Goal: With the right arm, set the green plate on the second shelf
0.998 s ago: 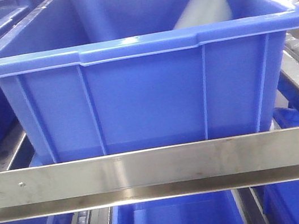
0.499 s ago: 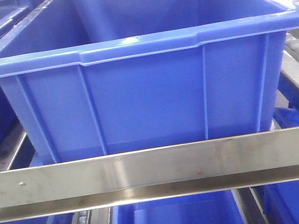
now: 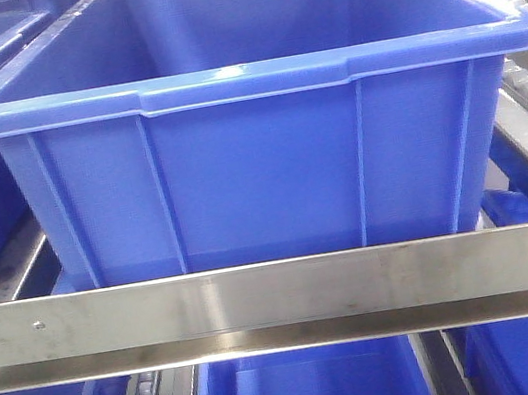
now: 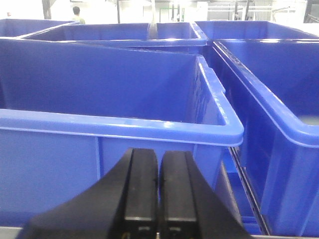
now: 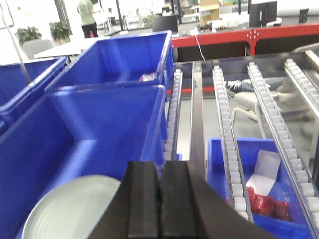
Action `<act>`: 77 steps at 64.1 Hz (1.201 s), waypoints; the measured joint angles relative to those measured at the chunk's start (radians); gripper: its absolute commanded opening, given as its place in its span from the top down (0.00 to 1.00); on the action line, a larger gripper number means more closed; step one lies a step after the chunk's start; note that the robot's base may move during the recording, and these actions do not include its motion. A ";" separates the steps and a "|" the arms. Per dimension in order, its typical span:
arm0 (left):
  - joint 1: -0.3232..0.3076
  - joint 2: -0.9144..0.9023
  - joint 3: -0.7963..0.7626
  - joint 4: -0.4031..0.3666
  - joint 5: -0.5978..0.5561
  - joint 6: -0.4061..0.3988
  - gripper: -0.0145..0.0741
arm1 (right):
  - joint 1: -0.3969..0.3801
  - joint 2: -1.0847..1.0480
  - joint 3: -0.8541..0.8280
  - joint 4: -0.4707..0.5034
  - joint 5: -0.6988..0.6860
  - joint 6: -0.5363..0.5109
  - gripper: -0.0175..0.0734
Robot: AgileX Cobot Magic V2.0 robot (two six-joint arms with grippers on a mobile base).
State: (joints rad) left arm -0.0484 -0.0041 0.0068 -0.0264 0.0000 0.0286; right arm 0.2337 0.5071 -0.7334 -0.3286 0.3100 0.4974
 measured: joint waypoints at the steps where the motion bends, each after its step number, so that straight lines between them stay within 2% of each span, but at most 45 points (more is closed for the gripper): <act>1: 0.000 0.000 0.000 0.000 0.000 0.000 0.69 | 0.000 -0.002 0.000 0.000 0.000 0.000 0.75; 11: 0.000 0.000 0.000 0.000 0.000 0.000 0.69 | -0.016 -0.043 0.030 -0.058 0.001 0.000 0.75; 21: 0.000 0.000 0.000 0.000 0.000 0.000 0.69 | -0.149 -0.174 0.155 -0.089 -0.010 0.000 0.75; 28: 0.000 0.000 0.000 0.000 0.000 0.000 0.69 | -0.255 -0.273 0.277 -0.093 -0.071 0.000 0.75; 32: 0.000 0.000 0.000 0.000 0.000 0.000 0.69 | -0.288 -0.315 0.352 -0.089 -0.134 0.000 0.75; 49: 0.000 0.000 0.000 0.000 0.000 0.000 0.69 | -0.304 -0.339 0.607 0.097 -0.345 0.002 0.75; 56: 0.000 0.000 0.000 0.000 0.000 0.000 0.69 | -0.304 -0.366 0.687 0.138 -0.431 -0.009 0.75; 65: 0.000 0.000 0.000 0.000 0.000 0.000 0.69 | -0.304 -0.466 0.749 0.209 -0.468 -0.134 0.75; 77: 0.000 0.000 0.000 0.000 0.000 0.000 0.69 | -0.304 -0.517 0.760 0.322 -0.403 -0.337 0.75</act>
State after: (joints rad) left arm -0.0484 -0.0041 0.0068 -0.0264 0.0000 0.0286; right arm -0.0699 -0.0097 0.0267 -0.0062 -0.0930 0.1603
